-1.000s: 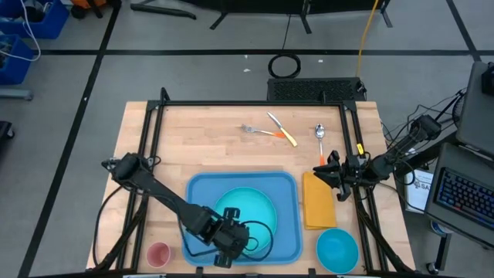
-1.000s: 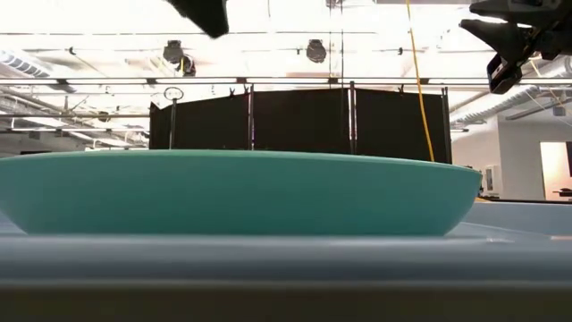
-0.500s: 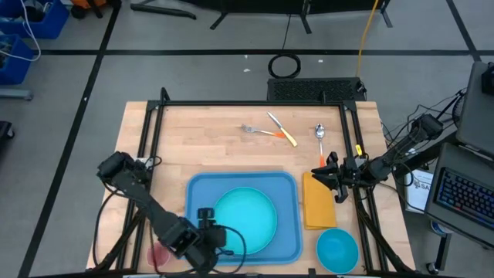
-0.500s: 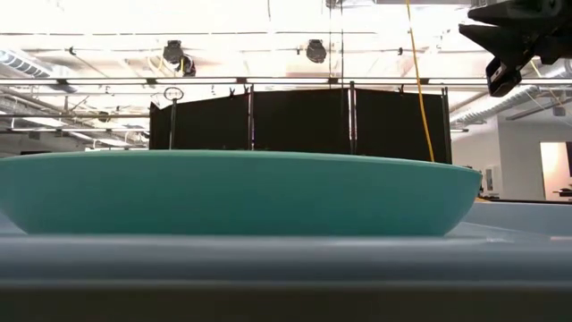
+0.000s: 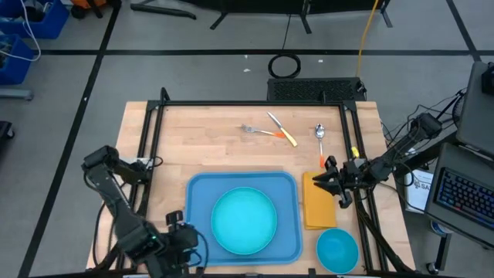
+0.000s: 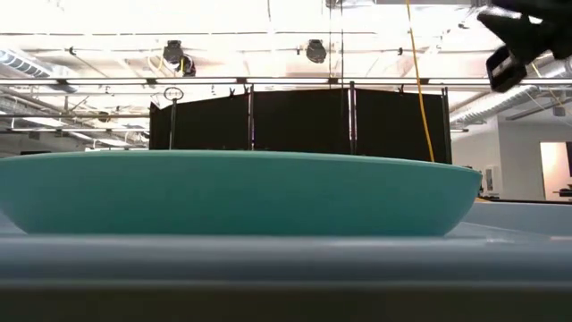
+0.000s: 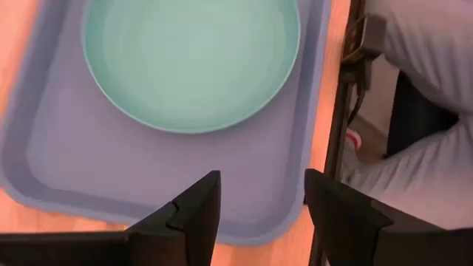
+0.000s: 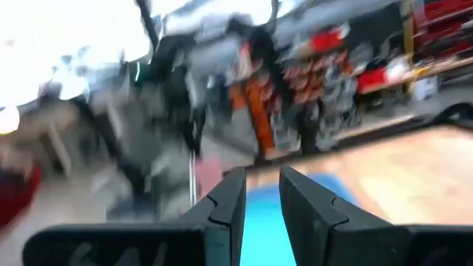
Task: Set up tray
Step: Put the blue bowl on top of the green plate
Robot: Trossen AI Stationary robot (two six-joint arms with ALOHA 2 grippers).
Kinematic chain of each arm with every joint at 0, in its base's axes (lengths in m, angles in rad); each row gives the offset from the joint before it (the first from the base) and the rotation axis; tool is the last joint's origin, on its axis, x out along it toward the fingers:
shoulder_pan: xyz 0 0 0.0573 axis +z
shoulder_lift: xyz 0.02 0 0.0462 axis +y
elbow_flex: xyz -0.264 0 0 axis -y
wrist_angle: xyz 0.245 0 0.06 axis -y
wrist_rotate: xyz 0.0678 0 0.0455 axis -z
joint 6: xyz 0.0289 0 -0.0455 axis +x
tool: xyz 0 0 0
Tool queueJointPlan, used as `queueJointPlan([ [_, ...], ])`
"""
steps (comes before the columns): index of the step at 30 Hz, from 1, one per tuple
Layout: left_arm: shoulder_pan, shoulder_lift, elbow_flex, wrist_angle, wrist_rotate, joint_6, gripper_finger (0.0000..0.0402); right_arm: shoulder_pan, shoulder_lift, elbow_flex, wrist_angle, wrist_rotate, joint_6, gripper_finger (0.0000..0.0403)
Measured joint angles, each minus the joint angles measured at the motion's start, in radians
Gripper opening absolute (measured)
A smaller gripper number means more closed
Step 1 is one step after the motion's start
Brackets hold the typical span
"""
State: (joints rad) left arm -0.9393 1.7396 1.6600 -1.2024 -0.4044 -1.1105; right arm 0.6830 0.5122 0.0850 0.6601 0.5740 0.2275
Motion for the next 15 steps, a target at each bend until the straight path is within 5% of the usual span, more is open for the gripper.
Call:
queueJointPlan([
  [7, -0.051, -0.019, 0.0, -0.004, -0.127, -0.043, 0.02, 0.032, 0.173, 0.29, -0.388, -0.006, 0.075, 0.0075],
  [15, -0.062, -0.019, 0.0, -0.024, -0.163, -0.054, 0.02, 0.071, 0.487, 0.672, -0.727, -0.16, 0.134, 0.0075],
])
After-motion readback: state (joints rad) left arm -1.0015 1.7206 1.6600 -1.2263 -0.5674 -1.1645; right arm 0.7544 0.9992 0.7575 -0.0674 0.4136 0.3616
